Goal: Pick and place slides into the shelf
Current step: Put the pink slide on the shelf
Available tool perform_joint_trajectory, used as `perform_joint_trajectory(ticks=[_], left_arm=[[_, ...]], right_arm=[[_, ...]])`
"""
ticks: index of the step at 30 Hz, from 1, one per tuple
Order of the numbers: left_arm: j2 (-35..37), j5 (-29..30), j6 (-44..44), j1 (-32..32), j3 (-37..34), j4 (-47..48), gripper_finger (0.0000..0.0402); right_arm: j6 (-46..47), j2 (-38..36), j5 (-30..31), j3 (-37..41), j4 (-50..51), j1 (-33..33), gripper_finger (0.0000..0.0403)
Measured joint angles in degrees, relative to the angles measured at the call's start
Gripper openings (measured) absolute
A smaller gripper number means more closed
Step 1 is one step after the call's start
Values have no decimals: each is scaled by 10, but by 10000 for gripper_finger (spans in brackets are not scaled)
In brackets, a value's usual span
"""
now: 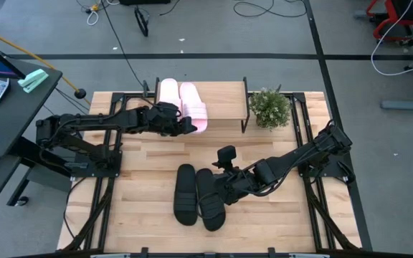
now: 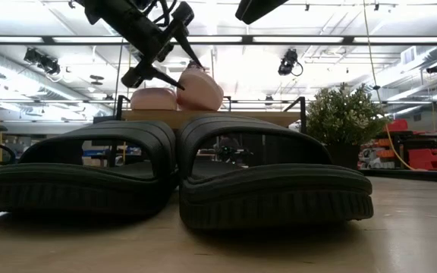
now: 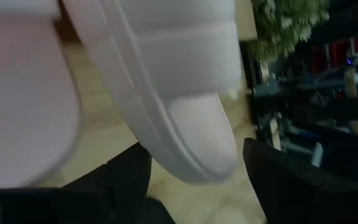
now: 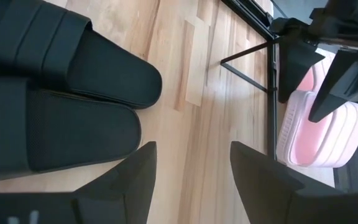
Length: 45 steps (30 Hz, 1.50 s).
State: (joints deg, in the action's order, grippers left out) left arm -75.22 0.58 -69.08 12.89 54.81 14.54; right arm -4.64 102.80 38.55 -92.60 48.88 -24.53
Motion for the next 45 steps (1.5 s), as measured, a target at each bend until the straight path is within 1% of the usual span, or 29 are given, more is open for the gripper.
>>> perform_joint_trajectory(ticks=[4, 13, 18, 21, 25, 27, 30, 32, 36, 43, 45], left_arm=[[0, -44, -8, 2, 0, 0, 261], [0, -73, -13, -13, 0, -1, 263], [21, -71, -4, -42, 0, -6, 263], [45, -40, 20, -71, -1, -6, 263], [96, 34, 53, -129, -1, -3, 261], [122, 95, 79, -170, -1, -1, 261], [156, 201, 125, -244, 0, 3, 261], [167, 267, 145, -297, 0, 8, 260], [168, 401, 173, -410, 0, 16, 260], [133, 642, 170, -614, 0, 32, 256], [121, 701, 171, -667, 0, 33, 255]], right_arm=[[0, 0, -2, 0, 0, 0, 211], [0, 0, -2, 0, 0, 0, 211], [1, 0, -3, 0, 0, 0, 211], [3, 0, -3, 0, 5, 0, 211], [13, 0, -4, 0, 10, 0, 211], [18, 0, -4, 0, 14, 0, 211], [21, 0, -3, 0, 15, 0, 211], [21, 0, -3, 0, 15, 0, 211], [21, 0, -3, 0, 15, 6, 211], [30, 0, -3, 0, 16, 33, 211], [34, 0, -3, 0, 16, 41, 211]])
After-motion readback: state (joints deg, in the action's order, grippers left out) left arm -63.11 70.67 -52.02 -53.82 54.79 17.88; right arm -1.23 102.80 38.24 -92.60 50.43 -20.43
